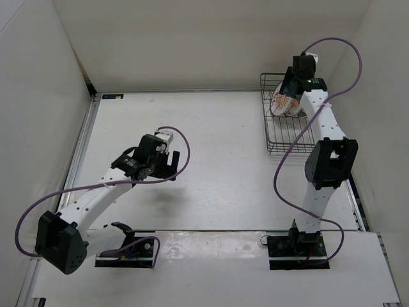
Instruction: Unload the plates from the dish rack
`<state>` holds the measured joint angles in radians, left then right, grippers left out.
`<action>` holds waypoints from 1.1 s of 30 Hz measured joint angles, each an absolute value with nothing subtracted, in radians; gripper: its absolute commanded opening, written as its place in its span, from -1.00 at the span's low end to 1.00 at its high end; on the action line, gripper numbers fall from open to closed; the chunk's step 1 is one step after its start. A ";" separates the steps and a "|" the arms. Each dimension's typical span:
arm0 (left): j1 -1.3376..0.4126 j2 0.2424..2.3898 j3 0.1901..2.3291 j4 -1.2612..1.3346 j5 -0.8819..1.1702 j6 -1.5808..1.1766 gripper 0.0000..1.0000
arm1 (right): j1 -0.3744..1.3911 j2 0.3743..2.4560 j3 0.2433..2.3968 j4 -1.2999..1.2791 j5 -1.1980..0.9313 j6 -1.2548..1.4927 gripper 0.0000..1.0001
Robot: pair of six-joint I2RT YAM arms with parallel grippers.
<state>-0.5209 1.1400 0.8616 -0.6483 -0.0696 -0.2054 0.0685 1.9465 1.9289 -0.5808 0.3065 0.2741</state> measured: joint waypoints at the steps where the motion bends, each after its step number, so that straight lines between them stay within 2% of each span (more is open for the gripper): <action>1: -0.521 1.142 0.862 -0.650 -0.070 -0.207 1.00 | 0.072 1.953 1.935 -0.581 0.314 0.268 0.14; 18: -0.624 1.172 0.862 -0.689 -0.152 -0.206 1.00 | 0.072 2.143 2.002 -0.562 0.380 0.225 0.20; 21: -0.624 1.174 0.862 -0.689 -0.160 -0.206 1.00 | 0.072 2.168 2.002 -0.559 0.389 0.224 0.11; 22: -0.624 1.176 0.863 -0.691 -0.162 -0.206 1.00 | 0.072 2.172 2.002 -0.558 0.391 0.224 0.00; 25: -0.625 1.186 0.868 -0.698 -0.171 -0.206 1.00 | 0.072 2.173 2.002 -0.547 0.402 0.225 -0.03; 27: -0.625 1.191 0.869 -0.700 -0.176 -0.207 1.00 | 0.072 2.173 2.002 -0.531 0.412 0.224 -0.18; 30: -0.625 1.191 0.870 -0.704 -0.179 -0.207 1.00 | 0.072 2.173 2.001 -0.519 0.422 0.219 -0.24; 31: -0.625 1.191 0.871 -0.704 -0.181 -0.207 1.00 | 0.072 2.173 2.001 -0.516 0.425 0.217 -0.34; 33: -0.625 1.191 0.872 -0.704 -0.186 -0.207 1.00 | 0.072 2.173 2.001 -0.511 0.432 0.206 -0.42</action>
<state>-0.6250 1.1912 0.8722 -0.7040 -0.1856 -0.2066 0.0719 2.1731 2.0010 -0.5106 0.4320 0.2058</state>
